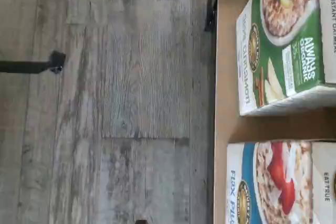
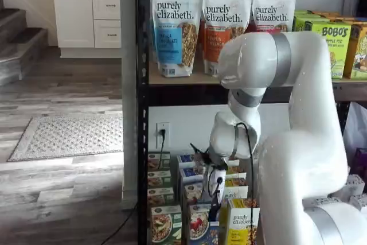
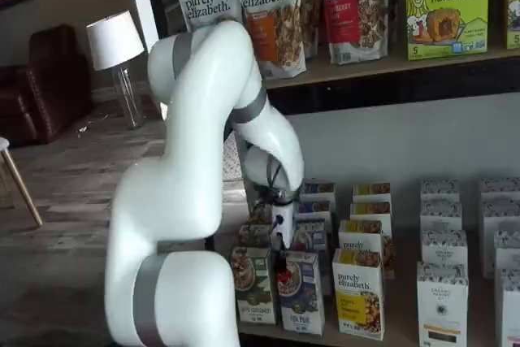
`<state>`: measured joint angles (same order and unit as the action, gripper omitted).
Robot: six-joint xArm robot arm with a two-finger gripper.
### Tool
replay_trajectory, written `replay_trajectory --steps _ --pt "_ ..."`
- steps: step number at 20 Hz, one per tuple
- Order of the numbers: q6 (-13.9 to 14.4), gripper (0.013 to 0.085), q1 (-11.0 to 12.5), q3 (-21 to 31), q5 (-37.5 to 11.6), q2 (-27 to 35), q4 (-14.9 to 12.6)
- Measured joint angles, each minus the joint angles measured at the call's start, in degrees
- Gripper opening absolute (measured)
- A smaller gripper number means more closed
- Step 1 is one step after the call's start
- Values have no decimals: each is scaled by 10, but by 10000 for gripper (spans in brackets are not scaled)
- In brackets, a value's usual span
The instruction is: Pick up the blue and white box that is on the bottom shelf, the second box from the left
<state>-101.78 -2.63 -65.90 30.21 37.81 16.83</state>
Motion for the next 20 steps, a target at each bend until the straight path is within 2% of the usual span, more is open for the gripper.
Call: replay_trajectory --steps 3,7,12,15,20 --pt "11 850 2 -31 50 15 -12" --pt "8 850 1 -43 53 26 -7" --pt "-15 850 -3 -43 18 37 21" --pt "-35 850 -7 -41 -17 46 47" --pt "-70 850 -10 -51 -48 61 89"
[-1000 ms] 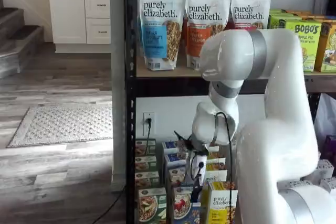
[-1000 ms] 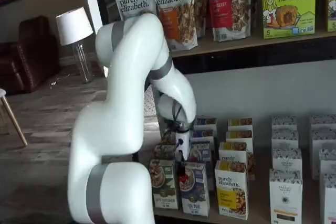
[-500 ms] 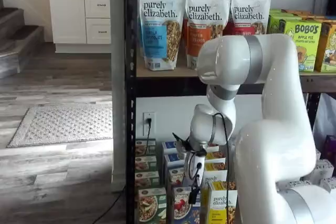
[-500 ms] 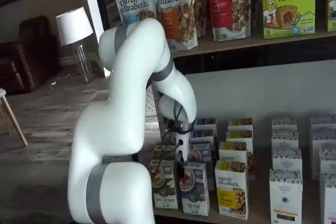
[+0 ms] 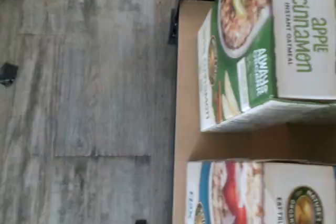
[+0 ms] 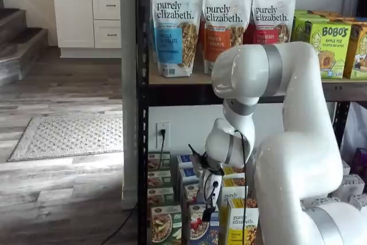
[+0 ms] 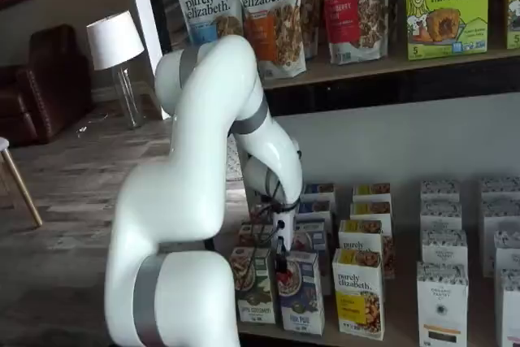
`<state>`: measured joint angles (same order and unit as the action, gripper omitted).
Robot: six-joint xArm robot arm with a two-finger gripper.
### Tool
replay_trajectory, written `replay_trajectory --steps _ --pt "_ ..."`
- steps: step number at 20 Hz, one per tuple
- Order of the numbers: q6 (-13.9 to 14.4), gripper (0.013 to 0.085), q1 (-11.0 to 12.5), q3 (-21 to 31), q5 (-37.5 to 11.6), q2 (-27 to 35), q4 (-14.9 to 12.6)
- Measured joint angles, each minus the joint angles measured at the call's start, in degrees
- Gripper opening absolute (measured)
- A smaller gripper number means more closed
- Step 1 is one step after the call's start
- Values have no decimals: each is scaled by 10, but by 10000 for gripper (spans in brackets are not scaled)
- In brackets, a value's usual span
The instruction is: Pick up the blue and white box that is on the bottom shelf, the second box from the left
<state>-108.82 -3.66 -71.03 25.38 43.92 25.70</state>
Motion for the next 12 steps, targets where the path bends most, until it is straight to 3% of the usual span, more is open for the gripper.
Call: replay_trajectory --steps 2,12 --pt "-2 850 -1 -8 -7 7 3" --pt "22 850 10 -84 10 65 -32"
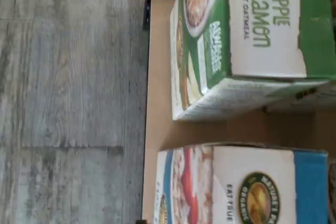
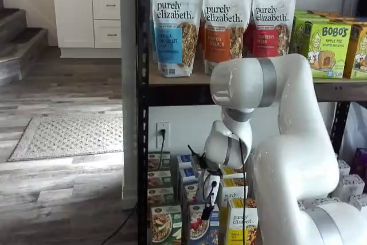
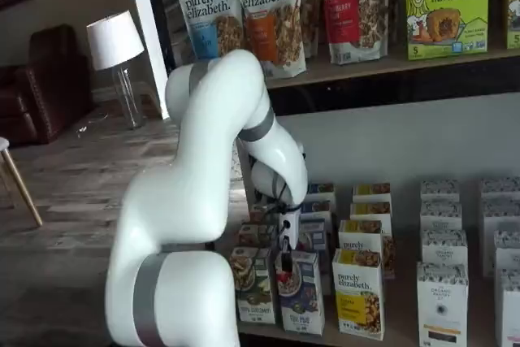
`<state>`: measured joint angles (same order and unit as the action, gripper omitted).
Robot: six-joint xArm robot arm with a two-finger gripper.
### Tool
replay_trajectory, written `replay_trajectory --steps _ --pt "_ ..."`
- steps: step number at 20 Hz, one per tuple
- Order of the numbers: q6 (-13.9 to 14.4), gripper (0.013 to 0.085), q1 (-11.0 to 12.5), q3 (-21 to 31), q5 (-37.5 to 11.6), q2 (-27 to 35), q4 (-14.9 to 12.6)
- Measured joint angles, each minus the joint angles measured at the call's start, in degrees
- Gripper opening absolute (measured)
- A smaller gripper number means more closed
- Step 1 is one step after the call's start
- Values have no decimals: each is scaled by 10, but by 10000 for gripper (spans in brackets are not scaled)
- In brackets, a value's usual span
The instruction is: Pick up the blue and white box that is on the bottom shelf, the second box from the left
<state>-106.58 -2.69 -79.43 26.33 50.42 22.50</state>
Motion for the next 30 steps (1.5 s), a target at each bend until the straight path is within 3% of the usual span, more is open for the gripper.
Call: replay_trajectory --steps 13,18,30 --pt "35 850 11 -74 24 62 -50" --pt "61 850 11 -94 47 76 -79" --pt "85 850 7 -100 45 85 -103"
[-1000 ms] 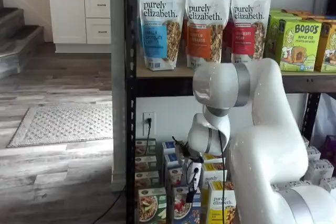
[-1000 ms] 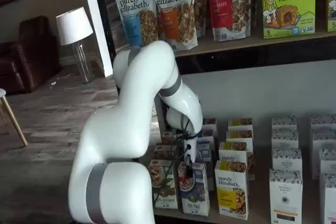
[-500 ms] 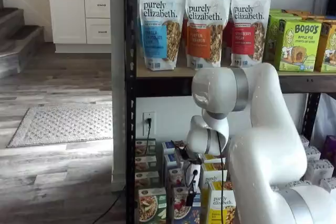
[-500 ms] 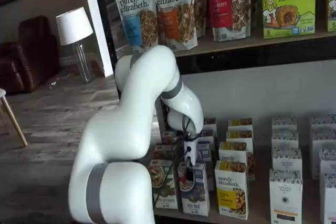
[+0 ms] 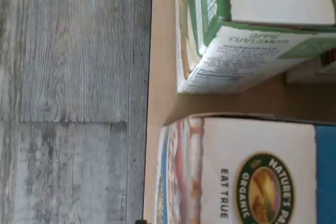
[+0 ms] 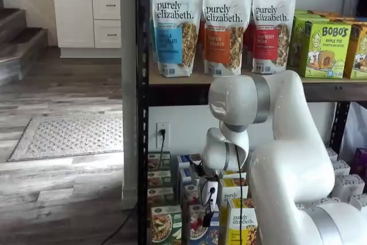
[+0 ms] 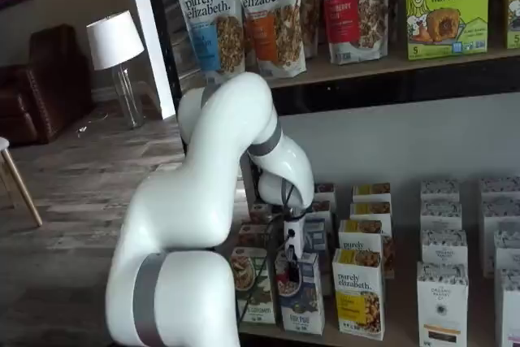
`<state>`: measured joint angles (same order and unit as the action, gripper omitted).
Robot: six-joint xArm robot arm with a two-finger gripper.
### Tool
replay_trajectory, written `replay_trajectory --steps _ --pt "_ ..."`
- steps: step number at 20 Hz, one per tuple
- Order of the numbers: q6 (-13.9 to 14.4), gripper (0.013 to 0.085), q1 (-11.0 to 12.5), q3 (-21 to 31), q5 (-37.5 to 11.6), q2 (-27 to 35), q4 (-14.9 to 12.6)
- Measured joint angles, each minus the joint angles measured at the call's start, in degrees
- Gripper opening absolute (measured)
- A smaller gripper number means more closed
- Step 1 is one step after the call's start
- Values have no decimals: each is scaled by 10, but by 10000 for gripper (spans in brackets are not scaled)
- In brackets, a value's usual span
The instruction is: Pick up the blue and white box that is on the bottom shelf, the second box from the left
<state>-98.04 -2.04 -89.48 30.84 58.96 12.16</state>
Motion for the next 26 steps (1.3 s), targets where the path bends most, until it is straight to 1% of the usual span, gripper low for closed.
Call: replay_trajectory --steps 5,7,8,10,11,12,13,14,18,19,20,22,23,24,26 --pt "-1 850 1 -4 10 2 0" --pt "-3 770 2 -4 10 2 2" --pt "-4 770 2 -3 8 2 3" --pt "-3 690 2 -2 7 3 2" --pt "-3 690 2 -2 7 3 2" --pt "-3 650 2 -3 8 3 1" --pt "-3 650 2 -3 9 3 1" --pt "-3 610 2 -2 9 3 1" --pt "-5 610 3 -1 11 3 2" --pt "-5 570 4 -1 11 2 2" --pt "-5 570 4 0 11 2 2" --pt "-7 490 5 2 12 0 2" --pt "-8 490 5 3 12 -1 2" --pt "-8 450 6 4 12 -1 3" --pt "-7 450 6 6 13 -3 1"
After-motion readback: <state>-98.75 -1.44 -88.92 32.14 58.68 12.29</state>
